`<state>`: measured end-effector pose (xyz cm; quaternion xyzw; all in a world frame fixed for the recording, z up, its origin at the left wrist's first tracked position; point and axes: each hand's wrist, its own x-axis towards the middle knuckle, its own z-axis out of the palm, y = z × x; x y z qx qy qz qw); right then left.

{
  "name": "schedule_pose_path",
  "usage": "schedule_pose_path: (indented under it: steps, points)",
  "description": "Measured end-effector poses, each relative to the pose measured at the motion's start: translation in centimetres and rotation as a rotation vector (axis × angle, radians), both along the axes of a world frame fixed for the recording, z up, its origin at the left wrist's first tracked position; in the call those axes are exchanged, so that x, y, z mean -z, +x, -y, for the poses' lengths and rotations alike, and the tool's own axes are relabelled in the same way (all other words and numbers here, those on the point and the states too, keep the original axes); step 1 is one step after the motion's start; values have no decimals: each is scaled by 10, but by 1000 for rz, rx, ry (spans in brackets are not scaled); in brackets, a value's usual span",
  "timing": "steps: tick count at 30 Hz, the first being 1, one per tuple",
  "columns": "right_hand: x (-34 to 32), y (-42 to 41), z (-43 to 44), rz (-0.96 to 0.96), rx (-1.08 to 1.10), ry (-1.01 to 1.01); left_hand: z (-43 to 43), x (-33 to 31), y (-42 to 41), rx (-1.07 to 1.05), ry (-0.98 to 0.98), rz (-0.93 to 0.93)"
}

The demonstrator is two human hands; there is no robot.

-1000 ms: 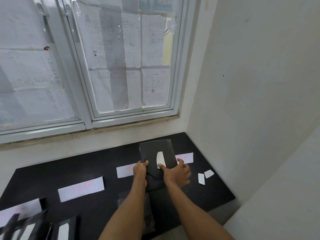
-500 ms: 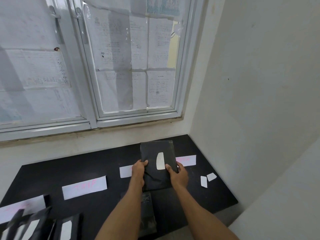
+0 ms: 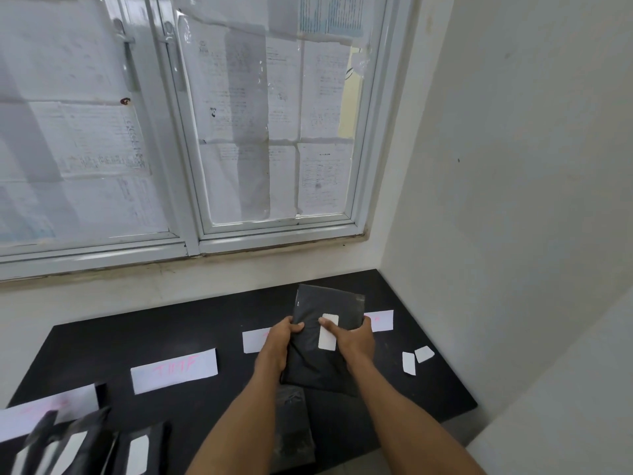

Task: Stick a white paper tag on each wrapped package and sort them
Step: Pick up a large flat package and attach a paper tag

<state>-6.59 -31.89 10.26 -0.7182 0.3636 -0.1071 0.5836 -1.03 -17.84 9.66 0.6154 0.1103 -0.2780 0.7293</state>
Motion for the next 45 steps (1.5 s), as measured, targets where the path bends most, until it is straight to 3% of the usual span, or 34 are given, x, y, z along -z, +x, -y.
schedule_pose_path:
  steps: [9, 17, 24, 28, 35, 41, 45]
  points:
    - [-7, 7, 9, 84, 124, 22, -4, 3, -6, 11, -28, -50]
    - [5, 2, -2, 126, -34, 12, -22, -2, -5, -64, -34, -58]
    - [4, 5, -39, 142, -8, 11, -46, 0, -9, -40, 78, 55]
    - [8, 6, -68, 145, -85, -9, -67, 3, -15, -180, 209, 93]
    - [31, 12, -125, 26, -271, -19, -135, 24, -23, -311, 280, 31]
    - [76, 2, -194, -320, -466, 390, -227, 54, -42, -434, 464, -117]
    - [113, -16, -236, -470, -560, 532, -264, 58, -64, -174, 748, -208]
